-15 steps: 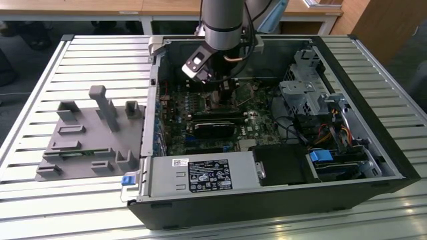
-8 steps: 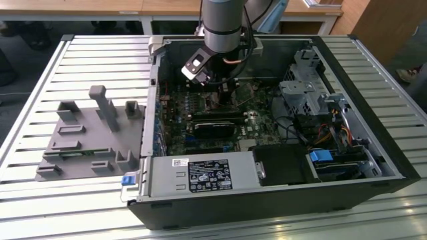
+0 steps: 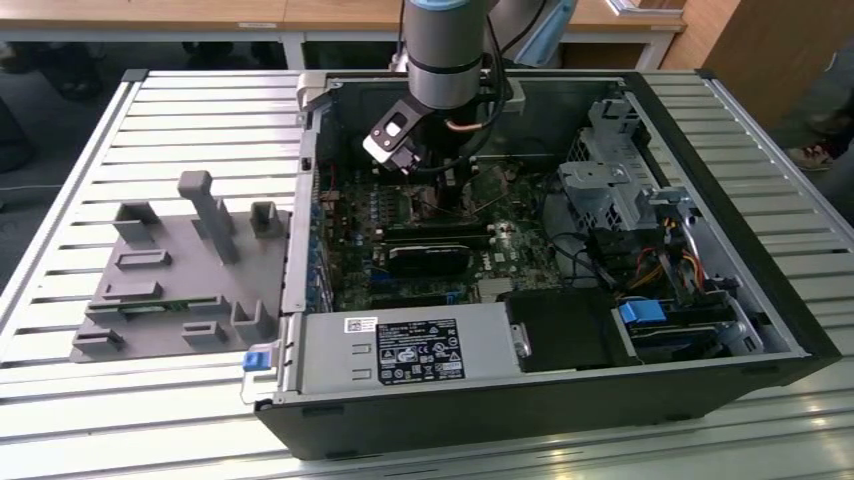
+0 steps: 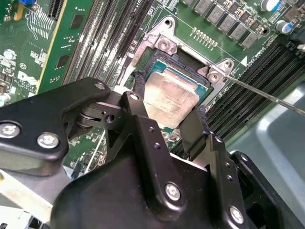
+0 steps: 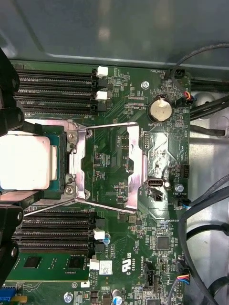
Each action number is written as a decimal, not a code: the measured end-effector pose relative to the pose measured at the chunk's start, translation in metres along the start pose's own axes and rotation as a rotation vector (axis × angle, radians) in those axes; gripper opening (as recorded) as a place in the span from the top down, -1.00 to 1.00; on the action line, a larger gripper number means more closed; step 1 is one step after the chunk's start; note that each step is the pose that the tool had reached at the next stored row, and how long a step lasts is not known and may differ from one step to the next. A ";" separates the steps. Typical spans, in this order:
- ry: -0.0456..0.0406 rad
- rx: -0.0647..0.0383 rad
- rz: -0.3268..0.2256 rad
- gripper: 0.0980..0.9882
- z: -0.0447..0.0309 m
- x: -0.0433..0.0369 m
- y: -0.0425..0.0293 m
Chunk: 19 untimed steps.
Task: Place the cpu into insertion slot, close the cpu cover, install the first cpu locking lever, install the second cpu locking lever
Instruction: 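Place the cpu into insertion slot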
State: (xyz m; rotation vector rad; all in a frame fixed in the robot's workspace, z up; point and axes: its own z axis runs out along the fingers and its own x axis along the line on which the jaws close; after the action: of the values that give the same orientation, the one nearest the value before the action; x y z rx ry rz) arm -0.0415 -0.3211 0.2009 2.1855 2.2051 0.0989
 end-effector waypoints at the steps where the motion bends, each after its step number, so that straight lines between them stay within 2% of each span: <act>1: 0.0000 0.000 0.000 0.00 0.0003 -0.0001 0.0000; 19: -0.0019 0.000 0.000 0.00 0.0074 -0.0008 -0.0005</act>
State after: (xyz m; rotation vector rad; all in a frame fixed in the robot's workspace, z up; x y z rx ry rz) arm -0.0414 -0.3217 0.1934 2.1845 2.2045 0.0966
